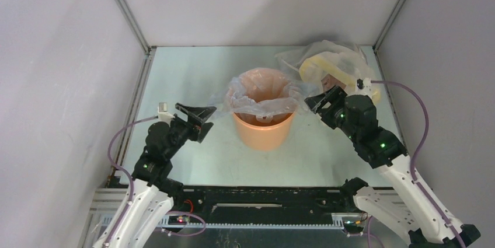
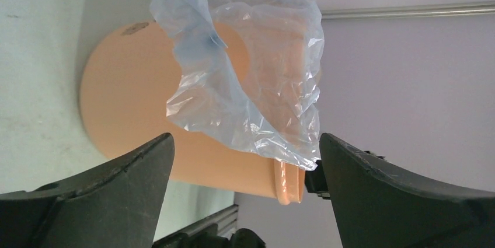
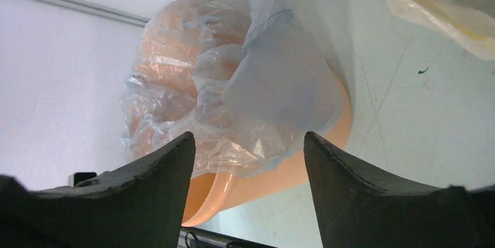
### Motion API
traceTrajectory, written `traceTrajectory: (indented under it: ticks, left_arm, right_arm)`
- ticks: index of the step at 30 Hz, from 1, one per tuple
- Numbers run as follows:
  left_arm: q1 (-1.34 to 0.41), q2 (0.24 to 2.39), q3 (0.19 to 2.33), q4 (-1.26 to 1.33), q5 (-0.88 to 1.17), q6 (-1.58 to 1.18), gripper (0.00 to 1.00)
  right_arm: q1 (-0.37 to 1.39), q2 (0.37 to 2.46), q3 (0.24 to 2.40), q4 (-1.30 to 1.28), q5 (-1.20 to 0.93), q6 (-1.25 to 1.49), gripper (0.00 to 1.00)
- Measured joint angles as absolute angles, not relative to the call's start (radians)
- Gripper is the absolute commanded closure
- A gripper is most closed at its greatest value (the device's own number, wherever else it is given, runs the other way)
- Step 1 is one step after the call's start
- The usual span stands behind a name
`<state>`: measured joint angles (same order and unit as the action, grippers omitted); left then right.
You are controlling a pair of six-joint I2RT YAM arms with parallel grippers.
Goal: Put the trash bags into the trash bin
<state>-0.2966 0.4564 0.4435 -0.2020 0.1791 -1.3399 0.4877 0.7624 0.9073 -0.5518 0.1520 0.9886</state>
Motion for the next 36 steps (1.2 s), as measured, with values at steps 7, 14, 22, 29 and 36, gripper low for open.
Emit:
traceTrajectory:
  ticks: [7, 14, 22, 29, 36]
  left_arm:
    - [-0.370, 0.508, 0.435, -0.101, 0.154, -1.422, 0.29]
    - [-0.384, 0.516, 0.435, -0.065, 0.107, -1.441, 0.39]
    - [-0.384, 0.556, 0.403, -0.012, 0.088, -1.442, 0.36]
    - [-0.385, 0.609, 0.392, 0.036, 0.085, -1.448, 0.73]
    - [-0.387, 0.591, 0.360, 0.064, 0.085, -1.454, 1.00]
  right_arm:
    - [0.560, 0.775, 0.891, -0.555, 0.262, 1.129, 0.47]
    - [0.591, 0.779, 0.878, -0.569, 0.325, 1.184, 0.59]
    - [0.595, 0.786, 0.844, -0.571, 0.352, 1.206, 0.54]
    - [0.595, 0.800, 0.822, -0.572, 0.368, 1.213, 0.98]
    - [0.596, 0.777, 0.820, -0.572, 0.370, 1.206, 1.00]
